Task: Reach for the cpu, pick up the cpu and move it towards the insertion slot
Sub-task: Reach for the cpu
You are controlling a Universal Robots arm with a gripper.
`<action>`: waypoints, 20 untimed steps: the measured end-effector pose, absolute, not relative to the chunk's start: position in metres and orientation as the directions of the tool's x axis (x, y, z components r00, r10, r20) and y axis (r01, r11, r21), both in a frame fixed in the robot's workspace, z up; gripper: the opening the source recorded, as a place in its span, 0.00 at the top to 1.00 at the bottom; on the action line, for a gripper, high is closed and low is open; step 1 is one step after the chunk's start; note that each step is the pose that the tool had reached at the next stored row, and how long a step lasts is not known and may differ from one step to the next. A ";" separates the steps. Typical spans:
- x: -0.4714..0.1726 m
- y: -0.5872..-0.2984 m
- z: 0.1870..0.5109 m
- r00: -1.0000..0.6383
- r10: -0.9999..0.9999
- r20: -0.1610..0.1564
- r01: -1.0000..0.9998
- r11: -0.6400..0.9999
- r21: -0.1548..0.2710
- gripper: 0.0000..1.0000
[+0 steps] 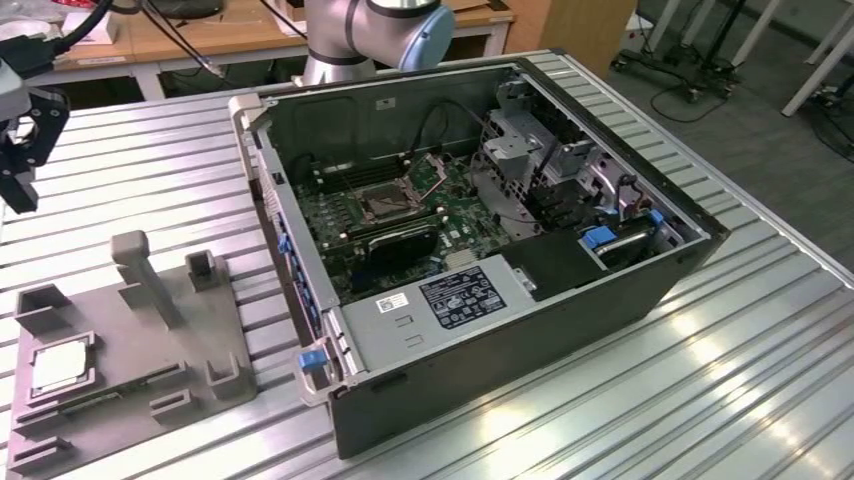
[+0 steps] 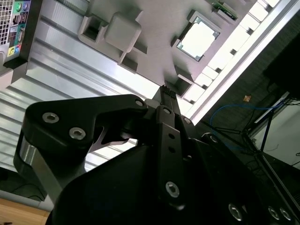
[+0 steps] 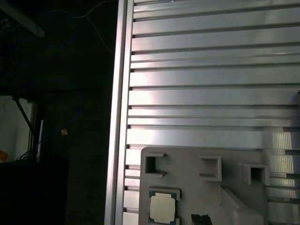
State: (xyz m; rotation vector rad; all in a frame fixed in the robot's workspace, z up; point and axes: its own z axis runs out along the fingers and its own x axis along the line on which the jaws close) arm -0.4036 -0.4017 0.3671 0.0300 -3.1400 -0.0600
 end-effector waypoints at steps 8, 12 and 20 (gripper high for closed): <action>-0.409 -0.402 0.367 -1.000 -0.019 0.001 -0.019 0.999 0.038 0.89; -0.411 -0.402 0.367 -1.000 -0.019 0.001 -0.019 0.999 0.038 0.89; -0.416 -0.402 0.367 -1.000 -0.019 0.000 -0.019 0.999 0.038 0.89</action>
